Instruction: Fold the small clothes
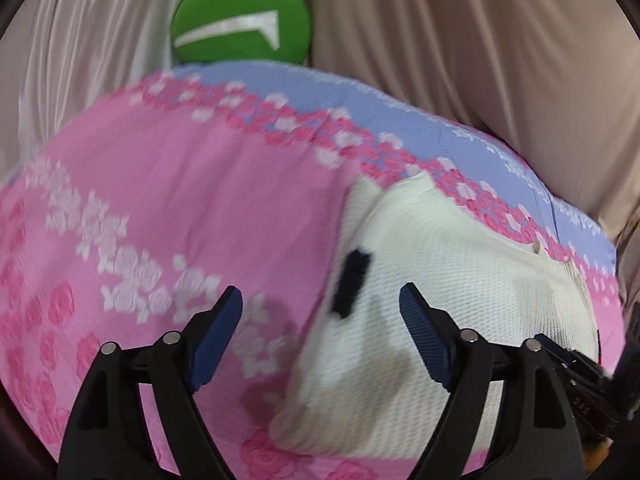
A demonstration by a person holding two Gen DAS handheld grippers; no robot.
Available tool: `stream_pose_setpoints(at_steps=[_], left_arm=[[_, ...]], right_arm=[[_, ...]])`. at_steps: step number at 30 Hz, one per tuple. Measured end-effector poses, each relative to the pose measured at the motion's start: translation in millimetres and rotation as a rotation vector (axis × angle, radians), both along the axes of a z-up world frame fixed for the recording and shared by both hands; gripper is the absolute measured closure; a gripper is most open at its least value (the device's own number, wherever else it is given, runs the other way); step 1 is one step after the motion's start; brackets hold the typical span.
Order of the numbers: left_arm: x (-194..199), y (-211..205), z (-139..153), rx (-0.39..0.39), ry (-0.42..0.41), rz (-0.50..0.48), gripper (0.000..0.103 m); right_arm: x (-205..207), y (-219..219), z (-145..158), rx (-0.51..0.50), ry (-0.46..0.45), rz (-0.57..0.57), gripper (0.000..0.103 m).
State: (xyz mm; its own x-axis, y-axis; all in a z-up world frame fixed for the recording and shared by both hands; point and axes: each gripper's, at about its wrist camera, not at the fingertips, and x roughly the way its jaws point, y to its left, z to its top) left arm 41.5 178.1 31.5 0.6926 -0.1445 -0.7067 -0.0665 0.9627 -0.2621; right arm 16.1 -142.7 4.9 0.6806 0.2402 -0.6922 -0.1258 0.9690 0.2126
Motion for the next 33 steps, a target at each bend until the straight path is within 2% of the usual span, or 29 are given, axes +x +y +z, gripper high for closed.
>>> stream_pose_setpoints(at_steps=[3, 5, 7, 9, 10, 11, 13, 18, 20, 25, 30, 33], left_arm=[[3.0, 12.6, -30.3, -0.144, 0.086, -0.013, 0.023], [-0.9, 9.0, -29.7, -0.139, 0.049, -0.005, 0.021], [4.9, -1.0, -31.6, -0.175, 0.057, -0.046, 0.022], [11.2, -11.6, -31.2, -0.18, 0.058, -0.066, 0.037], [14.4, -15.2, -31.3, -0.201, 0.07, -0.087, 0.055], [16.0, -17.1, -31.0, -0.223, 0.082, -0.093, 0.063], [16.6, -25.9, -22.8, -0.207, 0.07, -0.102, 0.076], [-1.3, -57.7, 24.4, -0.178, -0.045, -0.202, 0.08], [-8.2, -85.2, 45.9, -0.152, -0.096, -0.264, 0.08], [-21.9, -164.9, 78.7, -0.094, -0.16, -0.449, 0.081], [-30.0, -252.6, 71.3, -0.053, -0.132, -0.631, 0.081], [-28.5, -300.5, 38.4, -0.026, -0.044, -0.701, 0.081]], right_arm=[[-1.9, -3.3, -1.6, 0.016, -0.013, 0.005, 0.074], [-2.2, -3.8, -3.1, 0.023, -0.021, 0.008, 0.073], [-3.4, -3.2, -3.3, 0.03, -0.024, 0.007, 0.073], [-3.9, -3.4, -3.6, 0.037, -0.028, 0.007, 0.073], [-4.1, -4.4, -3.7, 0.043, -0.03, 0.008, 0.073], [-4.1, -5.3, -3.8, 0.049, -0.03, 0.01, 0.072], [-5.6, -5.2, -3.4, 0.064, -0.033, 0.011, 0.071], [-9.8, -10.5, -0.8, 0.103, -0.047, 0.007, 0.067], [-15.0, -18.1, 2.1, 0.149, -0.058, -0.003, 0.061], [-51.7, -54.9, 10.3, 0.235, -0.1, -0.079, 0.055], [-102.4, -106.0, 10.5, 0.23, -0.113, -0.208, 0.054], [-132.8, -138.6, 10.5, 0.23, -0.115, -0.31, 0.051]])
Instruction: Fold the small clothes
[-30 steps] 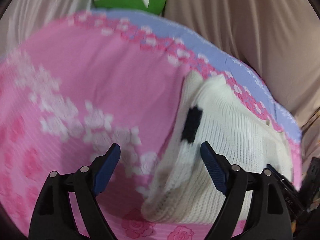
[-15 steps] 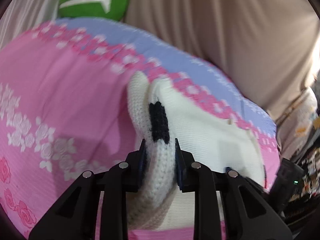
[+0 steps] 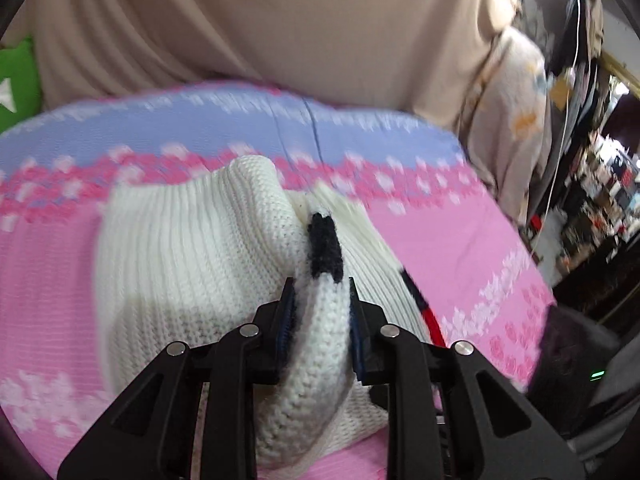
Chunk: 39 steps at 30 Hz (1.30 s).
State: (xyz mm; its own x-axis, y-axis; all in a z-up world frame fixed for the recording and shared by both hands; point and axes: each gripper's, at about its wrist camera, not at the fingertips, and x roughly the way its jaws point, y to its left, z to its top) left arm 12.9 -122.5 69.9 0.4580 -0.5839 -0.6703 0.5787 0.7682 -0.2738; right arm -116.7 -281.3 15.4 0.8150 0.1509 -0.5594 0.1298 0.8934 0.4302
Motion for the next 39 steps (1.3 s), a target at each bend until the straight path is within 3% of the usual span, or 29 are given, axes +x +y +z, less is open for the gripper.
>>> stream_pose_setpoints(at_steps=[2, 3, 5, 9, 11, 13, 17, 21, 22, 23, 24, 25, 28, 30, 32, 34, 35, 37, 38, 39], left_arm=[[2.8, -24.4, -30.0, 0.056, 0.051, -0.009, 0.079], [-0.2, -29.0, -35.8, 0.062, 0.034, -0.004, 0.078], [-11.4, -30.8, -27.6, 0.067, -0.021, 0.009, 0.072], [-32.3, 3.1, 2.8, -0.046, -0.05, -0.019, 0.058], [-46.5, 23.2, 16.7, -0.032, -0.118, 0.023, 0.036], [-54.6, 42.0, 20.4, -0.02, -0.141, 0.057, 0.033], [-55.9, 76.9, 3.1, 0.019, -0.061, 0.139, 0.033], [-53.9, 96.6, -25.7, 0.059, 0.021, 0.196, 0.033], [-52.1, 98.7, -31.4, 0.065, 0.038, 0.204, 0.033], [-50.0, 98.9, -37.2, 0.067, 0.056, 0.203, 0.033], [-47.1, 98.6, -42.4, 0.066, 0.076, 0.202, 0.033], [-44.6, 98.3, -46.1, 0.064, 0.096, 0.204, 0.033], [-47.1, 99.9, -44.4, 0.041, 0.098, 0.184, 0.033], [-49.9, 98.1, -39.5, 0.026, 0.086, 0.162, 0.033], [-51.6, 96.5, -35.5, 0.015, 0.074, 0.149, 0.033], [-50.2, 94.2, -33.0, 0.003, 0.072, 0.139, 0.033], [-46.0, 94.2, -31.4, -0.009, 0.075, 0.132, 0.033], [-39.4, 91.4, -26.1, -0.036, 0.079, 0.13, 0.033], [-36.3, 90.4, -22.3, -0.049, 0.075, 0.136, 0.033], [-34.0, 89.1, -18.1, -0.062, 0.068, 0.136, 0.033]], right_arm=[[-12.4, -15.0, 0.9, 0.002, 0.0, -0.047, 0.049], [-16.7, -21.3, 1.7, 0.004, -0.001, -0.063, 0.048], [-21.2, -31.9, 6.9, 0.004, -0.012, -0.084, 0.047], [-13.8, -38.5, 26.5, 0.028, -0.061, -0.047, 0.041], [-2.1, -35.5, 38.8, 0.05, -0.09, -0.006, 0.028], [14.8, -28.3, 47.0, 0.082, -0.099, 0.044, 0.022], [53.0, -10.5, 44.7, 0.157, -0.035, 0.132, 0.02], [91.2, 13.0, 24.9, 0.096, 0.087, 0.146, 0.021], [99.5, 16.8, 17.6, 0.083, 0.108, 0.151, 0.032], [106.5, 21.5, 13.5, 0.074, 0.126, 0.165, 0.061], [108.9, 22.6, 13.5, 0.075, 0.126, 0.176, 0.075], [105.0, 18.7, 19.6, 0.117, 0.083, 0.196, 0.078], [74.4, -2.6, 48.6, 0.215, -0.101, 0.248, 0.081], [56.0, -19.0, 53.7, 0.202, -0.146, 0.223, 0.081], [50.7, -42.2, 31.1, 0.178, -0.076, 0.141, 0.081], [59.6, -65.7, -8.3, 0.212, 0.054, 0.087, 0.08], [60.1, -72.2, -21.7, 0.232, 0.069, 0.082, 0.082], [49.4, -75.3, -16.9, 0.271, 0.031, 0.085, 0.077], [43.0, -72.1, -6.8, 0.229, 0.018, 0.067, 0.069], [35.2, -67.3, 5.4, 0.174, -0.004, 0.041, 0.068]])
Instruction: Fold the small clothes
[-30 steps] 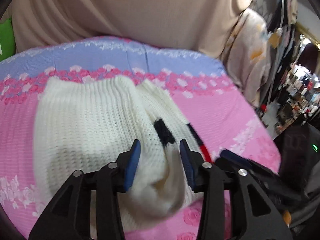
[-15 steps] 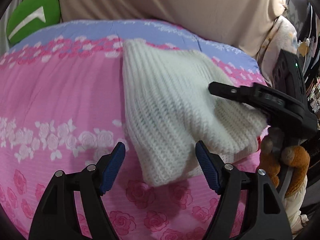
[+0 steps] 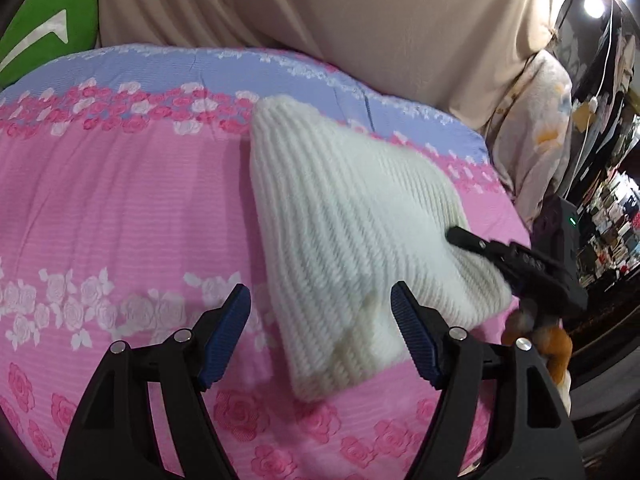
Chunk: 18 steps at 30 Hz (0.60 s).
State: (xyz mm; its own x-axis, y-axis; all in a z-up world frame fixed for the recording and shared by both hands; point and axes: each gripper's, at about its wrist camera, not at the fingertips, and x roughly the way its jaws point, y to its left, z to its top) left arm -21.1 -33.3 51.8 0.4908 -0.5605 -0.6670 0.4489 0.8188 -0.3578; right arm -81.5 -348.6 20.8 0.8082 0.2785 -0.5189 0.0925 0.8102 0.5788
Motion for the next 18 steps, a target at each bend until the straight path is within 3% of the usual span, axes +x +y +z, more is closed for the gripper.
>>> stream_pose_setpoints(at_steps=[3, 5, 9, 11, 12, 13, 16, 18], left_arm=[[8.0, -7.0, 8.8, -0.009, -0.015, 0.001, 0.033], [11.5, -13.3, 7.3, 0.006, -0.012, -0.002, 0.033], [16.2, -25.5, -10.1, 0.057, 0.018, -0.004, 0.033], [17.3, -28.6, -18.8, 0.098, 0.028, 0.001, 0.033], [18.0, -28.2, -22.1, 0.107, 0.042, 0.001, 0.033], [17.7, -27.6, -23.7, 0.116, 0.046, 0.0, 0.033], [14.0, -27.5, -28.1, 0.129, 0.063, -0.026, 0.034], [9.0, -30.5, -33.1, 0.158, 0.067, -0.038, 0.034]], right_arm=[[-23.1, 12.9, 31.6, -0.046, -0.073, 0.011, 0.055], [-35.2, 21.5, 40.9, -0.066, -0.098, 0.039, 0.034], [-33.1, 37.4, 17.4, -0.155, -0.001, 0.06, 0.031], [-29.6, 44.2, 0.5, -0.195, 0.05, 0.059, 0.063], [-32.3, 46.0, 1.3, -0.202, 0.038, 0.06, 0.067], [-41.2, 46.4, 9.2, -0.184, -0.016, 0.063, 0.077], [-67.1, 35.8, 37.1, -0.116, -0.137, 0.048, 0.082], [-66.0, 31.3, 30.3, -0.136, -0.082, 0.026, 0.083]])
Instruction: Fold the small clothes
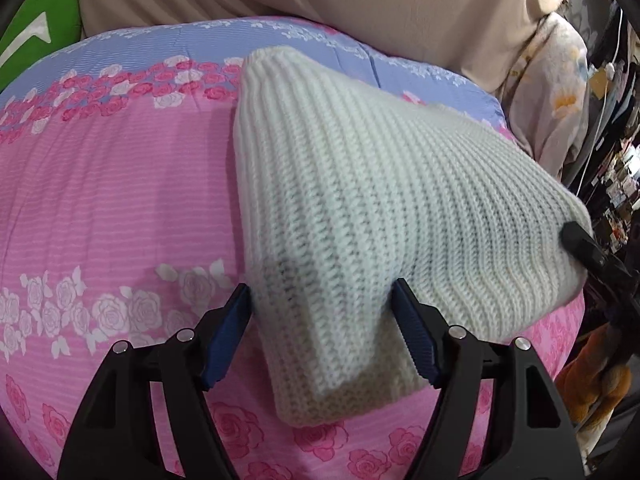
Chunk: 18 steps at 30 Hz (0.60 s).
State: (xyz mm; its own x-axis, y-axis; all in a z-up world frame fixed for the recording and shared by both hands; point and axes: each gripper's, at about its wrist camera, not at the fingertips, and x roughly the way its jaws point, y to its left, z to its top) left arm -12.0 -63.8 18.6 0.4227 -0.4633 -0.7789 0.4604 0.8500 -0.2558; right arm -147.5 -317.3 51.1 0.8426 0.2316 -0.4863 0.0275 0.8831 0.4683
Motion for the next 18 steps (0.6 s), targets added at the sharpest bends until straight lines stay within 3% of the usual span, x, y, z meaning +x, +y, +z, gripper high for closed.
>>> stream_pose_setpoints(at_steps=[2, 3, 6, 7, 10, 13, 14, 18], left_arm=[[-2.0, -2.4, -9.7, 0.034, 0.014, -0.005, 0.034], [-1.9, -2.3, -16.7, 0.032, 0.041, -0.012, 0.034], [-5.7, -2.2, -19.0, 0.04, 0.02, -0.011, 0.034], [-6.6, -1.5, -17.2, 0.033, 0.016, -0.01, 0.035], [-14.6, 2.0, -0.1, 0.012, -0.04, -0.018, 0.036], [-19.1, 6.7, 26.6, -0.031, -0.108, -0.009, 0.036], [-18.6, 6.9, 33.8, -0.048, -0.12, -0.007, 0.034], [-6.3, -0.9, 52.8, -0.079, -0.168, 0.022, 0.033]], right_arm=[[13.4, -5.9, -37.6, -0.037, 0.165, -0.05, 0.083], [15.8, -7.6, -56.7, -0.016, 0.197, -0.036, 0.083], [9.4, -9.1, -46.9, 0.008, 0.162, -0.036, 0.08], [8.9, -9.4, -39.1, 0.015, 0.147, -0.032, 0.073], [10.2, -14.6, -14.6, 0.034, 0.079, -0.022, 0.068], [23.0, -22.9, 9.0, 0.02, 0.005, -0.036, 0.043], [32.3, -24.4, 13.2, 0.007, -0.007, -0.04, 0.04], [86.8, -35.2, 1.1, 0.023, 0.071, -0.021, 0.037]])
